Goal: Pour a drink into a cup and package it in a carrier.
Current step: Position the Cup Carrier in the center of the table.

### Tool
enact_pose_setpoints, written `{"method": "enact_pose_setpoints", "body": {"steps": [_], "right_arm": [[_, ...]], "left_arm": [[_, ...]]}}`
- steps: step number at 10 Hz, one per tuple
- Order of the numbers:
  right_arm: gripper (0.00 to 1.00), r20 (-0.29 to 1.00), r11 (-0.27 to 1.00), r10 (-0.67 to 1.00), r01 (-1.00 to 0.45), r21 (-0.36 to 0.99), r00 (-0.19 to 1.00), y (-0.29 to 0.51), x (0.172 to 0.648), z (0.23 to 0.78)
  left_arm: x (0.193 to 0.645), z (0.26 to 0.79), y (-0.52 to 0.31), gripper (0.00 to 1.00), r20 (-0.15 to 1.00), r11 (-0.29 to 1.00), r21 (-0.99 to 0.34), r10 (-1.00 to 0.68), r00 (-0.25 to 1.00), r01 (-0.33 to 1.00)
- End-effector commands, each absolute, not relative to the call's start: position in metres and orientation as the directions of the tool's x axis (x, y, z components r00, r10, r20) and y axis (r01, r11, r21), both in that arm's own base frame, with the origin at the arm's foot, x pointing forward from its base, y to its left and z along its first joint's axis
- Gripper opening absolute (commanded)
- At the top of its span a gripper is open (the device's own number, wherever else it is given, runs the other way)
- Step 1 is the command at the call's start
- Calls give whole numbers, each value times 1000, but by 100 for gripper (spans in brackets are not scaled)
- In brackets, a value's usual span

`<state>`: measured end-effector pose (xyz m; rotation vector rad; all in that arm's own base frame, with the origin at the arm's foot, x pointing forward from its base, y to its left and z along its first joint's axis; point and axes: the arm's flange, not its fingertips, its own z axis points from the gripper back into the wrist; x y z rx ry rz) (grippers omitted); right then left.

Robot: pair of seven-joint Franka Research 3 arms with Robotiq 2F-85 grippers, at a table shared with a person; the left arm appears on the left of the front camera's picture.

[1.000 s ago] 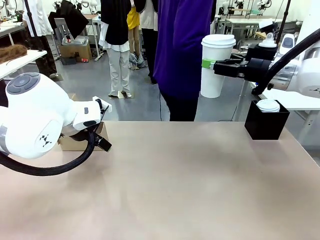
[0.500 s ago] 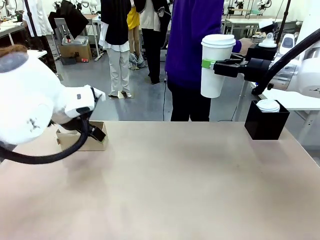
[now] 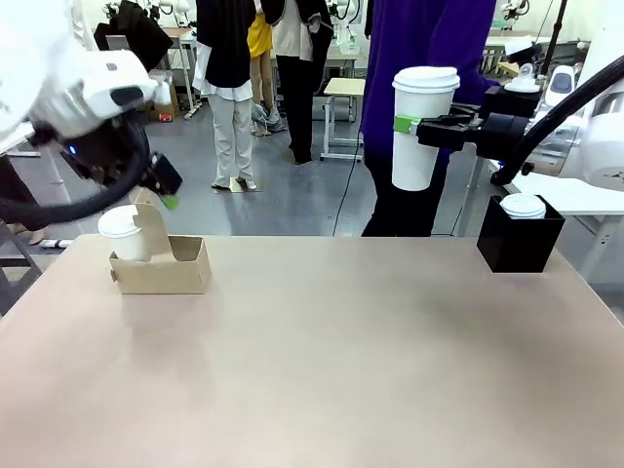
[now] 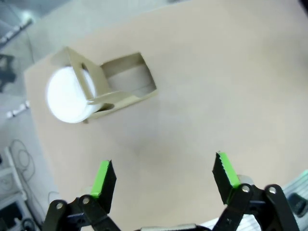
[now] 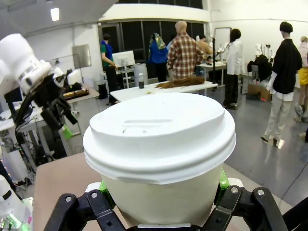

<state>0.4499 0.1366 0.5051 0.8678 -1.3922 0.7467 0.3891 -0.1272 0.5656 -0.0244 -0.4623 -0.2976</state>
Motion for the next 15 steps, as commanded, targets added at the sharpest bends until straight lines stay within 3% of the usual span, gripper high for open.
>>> {"method": "enact_pose_setpoints", "body": {"steps": [1, 5, 11, 12, 13, 14, 15], "right_arm": [[88, 997, 501, -58, -863, 70, 47, 139, 450, 508], [88, 997, 501, -58, -863, 70, 47, 139, 450, 508], [88, 997, 501, -58, -863, 70, 47, 139, 450, 508], [88, 997, 501, -58, -863, 70, 47, 139, 450, 508], [88, 997, 501, -58, -863, 70, 47, 139, 450, 508], [88, 997, 501, -58, -863, 70, 47, 139, 450, 508], [88, 997, 501, -58, -863, 70, 47, 139, 450, 508]], "left_arm": [[428, 573, -115, 100, 402, 981, 6, -181, 898, 195], [498, 552, -80, 100, 315, 996, -33, -71, 946, 86], [541, 516, -76, 100, 256, 1000, 15, -13, 967, 9], [543, 514, -76, 90, 251, 1000, 19, -11, 968, 7], [544, 512, -76, 42, 253, 1000, 24, -6, 967, 0], [544, 512, -76, 32, 250, 1000, 28, -4, 968, -3], [544, 512, -76, 0, 248, 1000, 28, 0, 969, -7]]}}
